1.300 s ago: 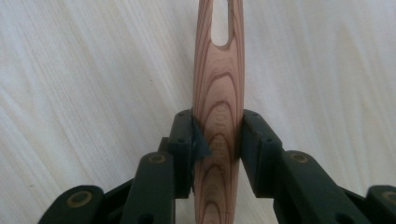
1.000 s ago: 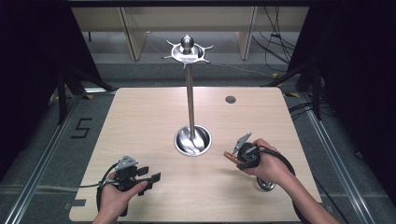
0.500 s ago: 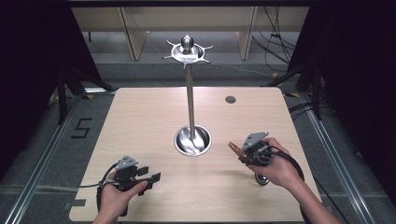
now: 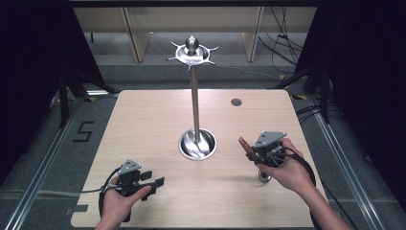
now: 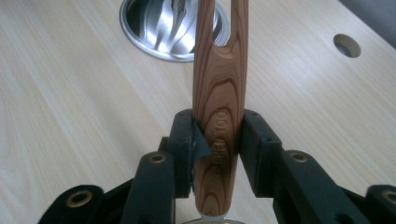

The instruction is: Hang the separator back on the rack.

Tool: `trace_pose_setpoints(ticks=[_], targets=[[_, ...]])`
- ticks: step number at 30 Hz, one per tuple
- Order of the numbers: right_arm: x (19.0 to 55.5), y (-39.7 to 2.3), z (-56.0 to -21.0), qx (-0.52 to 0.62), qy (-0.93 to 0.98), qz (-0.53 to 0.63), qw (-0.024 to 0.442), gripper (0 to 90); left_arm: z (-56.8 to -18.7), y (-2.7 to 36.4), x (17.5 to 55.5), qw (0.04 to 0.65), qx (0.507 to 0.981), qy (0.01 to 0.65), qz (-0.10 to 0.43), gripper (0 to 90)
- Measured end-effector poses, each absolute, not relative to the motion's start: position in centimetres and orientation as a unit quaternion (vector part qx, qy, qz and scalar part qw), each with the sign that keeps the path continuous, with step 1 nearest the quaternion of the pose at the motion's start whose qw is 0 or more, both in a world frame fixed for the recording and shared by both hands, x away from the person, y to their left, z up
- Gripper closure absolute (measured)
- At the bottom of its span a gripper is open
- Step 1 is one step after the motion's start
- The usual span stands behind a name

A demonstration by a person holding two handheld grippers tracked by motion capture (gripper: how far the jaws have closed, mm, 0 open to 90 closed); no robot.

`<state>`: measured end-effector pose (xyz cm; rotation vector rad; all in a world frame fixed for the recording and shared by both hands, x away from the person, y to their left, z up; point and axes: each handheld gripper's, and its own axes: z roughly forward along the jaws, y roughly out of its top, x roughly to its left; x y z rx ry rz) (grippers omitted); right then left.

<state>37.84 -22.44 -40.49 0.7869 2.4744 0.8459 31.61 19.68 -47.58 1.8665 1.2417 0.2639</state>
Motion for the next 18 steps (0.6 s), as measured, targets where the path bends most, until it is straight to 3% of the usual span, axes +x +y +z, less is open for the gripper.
trace_pose_setpoints(ticks=[18], targets=[[37.59,-22.83,-39.18,0.292,0.867,0.353,0.197,68.4,-47.58,19.67,31.62,0.429,0.747,0.497,0.106,38.7]])
